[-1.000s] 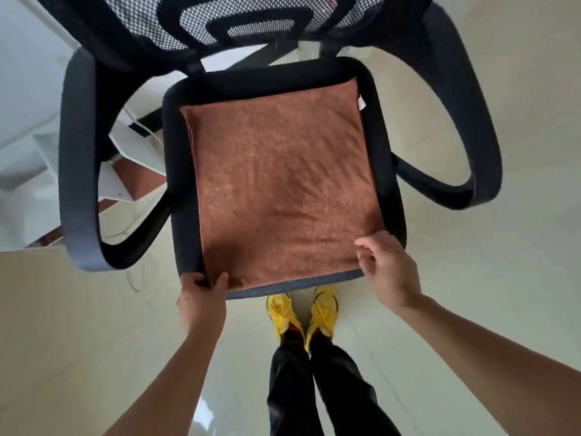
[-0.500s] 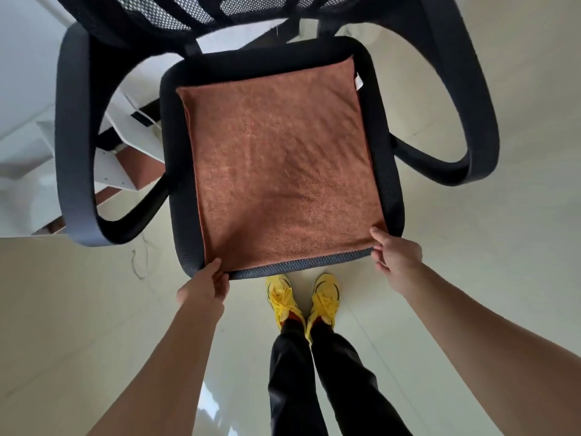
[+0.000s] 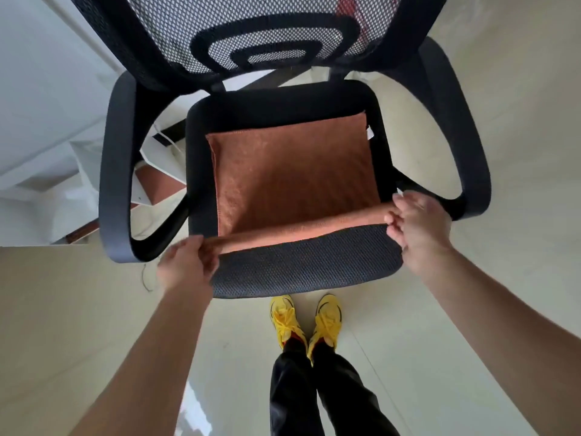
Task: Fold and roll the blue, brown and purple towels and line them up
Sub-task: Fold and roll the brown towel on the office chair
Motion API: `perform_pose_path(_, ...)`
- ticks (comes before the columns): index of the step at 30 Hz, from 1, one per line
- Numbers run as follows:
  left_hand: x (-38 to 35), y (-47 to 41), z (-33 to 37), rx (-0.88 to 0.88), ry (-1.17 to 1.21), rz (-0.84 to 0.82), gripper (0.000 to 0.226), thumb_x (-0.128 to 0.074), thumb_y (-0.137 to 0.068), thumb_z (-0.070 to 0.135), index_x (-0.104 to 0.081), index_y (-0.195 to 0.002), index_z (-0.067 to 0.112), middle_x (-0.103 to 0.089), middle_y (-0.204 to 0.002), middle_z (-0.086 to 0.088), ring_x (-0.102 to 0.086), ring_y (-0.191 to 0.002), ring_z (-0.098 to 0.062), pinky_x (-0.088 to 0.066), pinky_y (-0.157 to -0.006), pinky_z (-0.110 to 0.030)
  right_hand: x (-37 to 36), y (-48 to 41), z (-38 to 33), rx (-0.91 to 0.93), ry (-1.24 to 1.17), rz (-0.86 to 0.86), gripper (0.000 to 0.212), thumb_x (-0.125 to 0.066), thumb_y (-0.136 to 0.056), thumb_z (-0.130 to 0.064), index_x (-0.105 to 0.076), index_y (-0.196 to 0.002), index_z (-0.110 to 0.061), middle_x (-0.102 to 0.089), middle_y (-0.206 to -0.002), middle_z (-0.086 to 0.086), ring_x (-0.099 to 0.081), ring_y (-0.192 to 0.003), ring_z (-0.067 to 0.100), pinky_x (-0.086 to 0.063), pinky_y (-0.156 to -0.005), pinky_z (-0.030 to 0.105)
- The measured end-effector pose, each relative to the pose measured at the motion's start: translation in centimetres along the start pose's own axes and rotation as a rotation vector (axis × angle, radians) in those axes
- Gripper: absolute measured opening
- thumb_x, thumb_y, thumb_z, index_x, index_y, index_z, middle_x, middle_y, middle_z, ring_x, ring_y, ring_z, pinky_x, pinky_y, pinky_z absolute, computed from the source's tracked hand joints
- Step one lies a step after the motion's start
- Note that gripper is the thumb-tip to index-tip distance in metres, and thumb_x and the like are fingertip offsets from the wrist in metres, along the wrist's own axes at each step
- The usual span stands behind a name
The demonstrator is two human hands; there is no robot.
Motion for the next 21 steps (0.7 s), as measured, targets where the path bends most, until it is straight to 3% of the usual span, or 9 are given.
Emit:
perform_pose_path(4, -4.1, -2.1, 5.1, 0.000, 0.051, -0.096, 0.015, -0.053, -0.094, 0.009, -0.056, -0.079, 0.009, -0.059, -0.048, 0.000, -0.056, -0.039, -0.007, -0.044, -0.037, -0.016, -3.4, -1.8, -4.1, -0.061, -0.038, -0.020, 0.005, -0.068, -0.088, -0.014, -0.072, -0.090, -0.012, -0.068, -0.070, 0.004, -0.060, -0.049, 0.010, -0.051, -0.052, 0.021)
perform_pose_path(11, -10.8, -7.7, 10.2, 0.029, -0.010, -0.197, 0.014, -0.054, -0.095, 0.012, -0.057, -0.082, 0.006, -0.065, -0.053, -0.002, -0.066, -0.052, -0.009, -0.050, -0.046, -0.017, -9.1, -8.1, -7.3, -0.101, -0.075, -0.088, 0.006, -0.068, -0.088, -0.014, -0.069, -0.087, -0.008, -0.070, -0.062, 0.002, -0.065, -0.052, 0.011, -0.049, -0.047, 0.019)
perform_pose_path(15, -13.4, -10.7, 11.2, 0.047, -0.067, -0.192, 0.007, -0.057, -0.094, 0.011, -0.060, -0.093, 0.005, -0.069, -0.069, -0.005, -0.071, -0.059, -0.012, -0.054, -0.051, -0.019, -11.9, -11.6, -7.7, -0.121, -0.048, -0.085, 0.006, -0.068, -0.088, -0.012, -0.067, -0.085, -0.007, -0.072, -0.069, 0.004, -0.069, -0.056, 0.013, -0.051, -0.048, 0.020)
perform_pose_path(18, -14.7, -12.3, 11.3, 0.035, -0.091, -0.134, 0.015, -0.057, -0.093, 0.010, -0.062, -0.106, 0.005, -0.072, -0.097, -0.010, -0.072, -0.069, -0.015, -0.056, -0.053, -0.024, -13.2, -12.9, -7.8, -0.113, -0.001, -0.123, 0.009, -0.068, -0.088, -0.016, -0.067, -0.090, -0.007, -0.075, -0.085, 0.007, -0.072, -0.066, 0.014, -0.054, -0.052, 0.021)
perform_pose_path(20, -15.5, -12.3, 11.6, -0.133, -0.314, -0.093, 0.025, -0.053, -0.093, 0.013, -0.057, -0.118, 0.011, -0.066, -0.115, -0.009, -0.067, -0.080, -0.014, -0.055, -0.053, -0.030, -13.7, -13.0, -7.8, -0.028, 0.055, -0.113, 0.014, -0.068, -0.088, -0.016, -0.066, -0.101, -0.009, -0.074, -0.092, 0.007, -0.074, -0.075, 0.016, -0.057, -0.057, 0.023)
perform_pose_path(21, -15.8, -12.2, 11.6, -0.288, -0.462, -0.026, 0.027, -0.055, -0.090, 0.012, -0.058, -0.118, 0.015, -0.066, -0.113, -0.007, -0.065, -0.083, -0.015, -0.053, -0.053, -0.031, -14.0, -12.8, -7.9, 0.074, 0.110, -0.085, 0.019, -0.067, -0.089, -0.014, -0.064, -0.107, -0.011, -0.073, -0.093, 0.006, -0.073, -0.077, 0.015, -0.057, -0.058, 0.024)
Point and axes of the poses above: each hand's wrist, its own y-axis away from the middle knuckle, its own x-axis out of the back of the hand, z = x × y, the point moved 3 cm from there along -y, towards the middle knuckle
